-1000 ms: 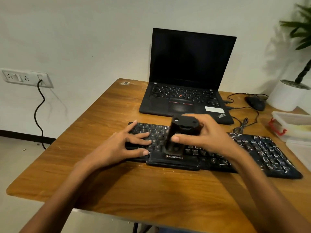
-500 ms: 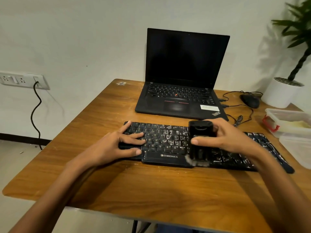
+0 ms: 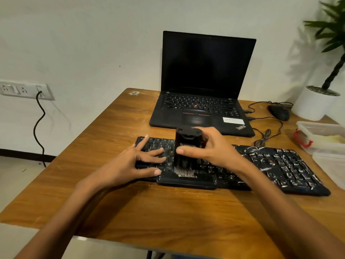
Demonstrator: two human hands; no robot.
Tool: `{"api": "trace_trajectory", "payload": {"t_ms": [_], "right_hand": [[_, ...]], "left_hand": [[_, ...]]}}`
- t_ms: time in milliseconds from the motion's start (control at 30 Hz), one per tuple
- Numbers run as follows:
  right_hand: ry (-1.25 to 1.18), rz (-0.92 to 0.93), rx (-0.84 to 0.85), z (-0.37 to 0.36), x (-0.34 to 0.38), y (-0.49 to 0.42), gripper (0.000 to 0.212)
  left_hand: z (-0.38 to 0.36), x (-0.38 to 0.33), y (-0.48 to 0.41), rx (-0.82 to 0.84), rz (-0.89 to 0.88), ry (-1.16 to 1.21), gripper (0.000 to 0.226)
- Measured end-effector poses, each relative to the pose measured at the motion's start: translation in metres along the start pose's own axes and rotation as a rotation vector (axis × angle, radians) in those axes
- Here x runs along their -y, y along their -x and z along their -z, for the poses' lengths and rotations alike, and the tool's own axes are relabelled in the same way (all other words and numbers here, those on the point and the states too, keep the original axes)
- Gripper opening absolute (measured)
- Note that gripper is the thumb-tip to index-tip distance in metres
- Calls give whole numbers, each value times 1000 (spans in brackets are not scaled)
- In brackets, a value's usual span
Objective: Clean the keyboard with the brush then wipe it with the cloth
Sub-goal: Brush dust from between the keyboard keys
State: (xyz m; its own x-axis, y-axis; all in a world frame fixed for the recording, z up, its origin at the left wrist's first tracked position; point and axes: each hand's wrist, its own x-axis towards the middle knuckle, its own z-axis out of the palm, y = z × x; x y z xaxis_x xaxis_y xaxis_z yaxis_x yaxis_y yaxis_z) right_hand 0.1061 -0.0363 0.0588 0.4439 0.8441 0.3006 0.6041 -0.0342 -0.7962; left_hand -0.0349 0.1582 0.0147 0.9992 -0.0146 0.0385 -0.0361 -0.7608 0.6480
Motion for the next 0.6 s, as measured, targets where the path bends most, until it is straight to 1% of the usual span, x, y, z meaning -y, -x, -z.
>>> {"api": "trace_trajectory", "payload": {"t_ms": [33,100,133,233,267,367,433,500,600], "right_hand": [[7,-5,-16,-2,-1,-3,26],[15,10,-108,-4,-1,-7,26],[7,26,-120,-4,1,-8,24],[2,32,-16,-9,4,-8,17],[11,20,-32,-9,2,-9,17],[53,31,-201,-3,-4,-13,19],[36,27,-177,-3,-6,-10,23],[14,-25,-134,-1,-6,-5,26],[74,-23,-228,12,-8,-3,21]], "left_hand": [[0,1,1,-4,-6,7,39],[-1,1,1,-3,-8,9,38],[-2,0,2,-4,-8,2,38],[-2,-1,2,-16,-8,-1,37],[-2,0,2,-16,-12,7,36],[-2,3,3,-6,-23,21,41],[-3,4,2,-11,-27,23,46],[-4,4,2,-16,-26,27,47],[-2,0,3,-13,-18,-4,42]]}}
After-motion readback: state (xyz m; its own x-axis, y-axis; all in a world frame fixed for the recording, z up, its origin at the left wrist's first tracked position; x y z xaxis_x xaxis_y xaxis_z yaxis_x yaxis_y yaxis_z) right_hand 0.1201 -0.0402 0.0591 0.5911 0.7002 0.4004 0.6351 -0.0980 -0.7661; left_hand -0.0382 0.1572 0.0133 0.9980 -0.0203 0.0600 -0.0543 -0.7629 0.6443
